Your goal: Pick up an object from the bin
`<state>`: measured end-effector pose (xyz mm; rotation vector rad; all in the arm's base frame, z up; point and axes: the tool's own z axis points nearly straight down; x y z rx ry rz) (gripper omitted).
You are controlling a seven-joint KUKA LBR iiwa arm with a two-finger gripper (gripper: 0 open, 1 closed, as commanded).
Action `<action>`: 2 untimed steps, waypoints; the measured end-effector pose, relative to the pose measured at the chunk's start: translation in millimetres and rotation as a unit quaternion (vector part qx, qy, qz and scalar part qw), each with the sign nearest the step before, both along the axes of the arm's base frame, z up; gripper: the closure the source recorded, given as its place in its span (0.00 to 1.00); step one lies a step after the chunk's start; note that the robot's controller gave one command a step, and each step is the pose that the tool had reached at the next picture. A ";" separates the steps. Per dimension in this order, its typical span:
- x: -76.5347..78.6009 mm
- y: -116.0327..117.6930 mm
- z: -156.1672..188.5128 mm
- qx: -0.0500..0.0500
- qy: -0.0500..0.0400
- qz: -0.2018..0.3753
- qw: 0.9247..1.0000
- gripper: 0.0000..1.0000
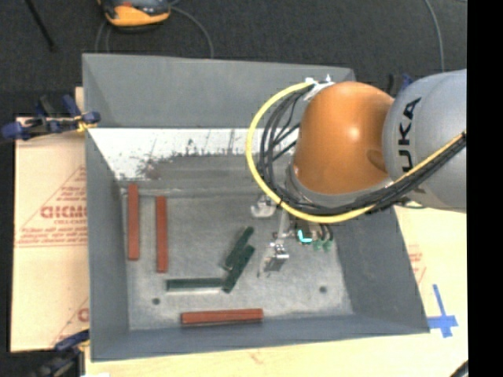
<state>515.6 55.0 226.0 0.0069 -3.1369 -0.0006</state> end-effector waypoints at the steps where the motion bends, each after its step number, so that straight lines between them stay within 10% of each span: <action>1: 1.6 -0.4 3.9 0.000 -0.004 -0.001 1.000 0.00; 2: -24.7 53.5 -55.9 0.000 -0.006 0.028 1.000 0.00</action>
Offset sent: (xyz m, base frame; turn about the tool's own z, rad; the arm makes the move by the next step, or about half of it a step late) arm -0.0307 0.0635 -0.0660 -0.0665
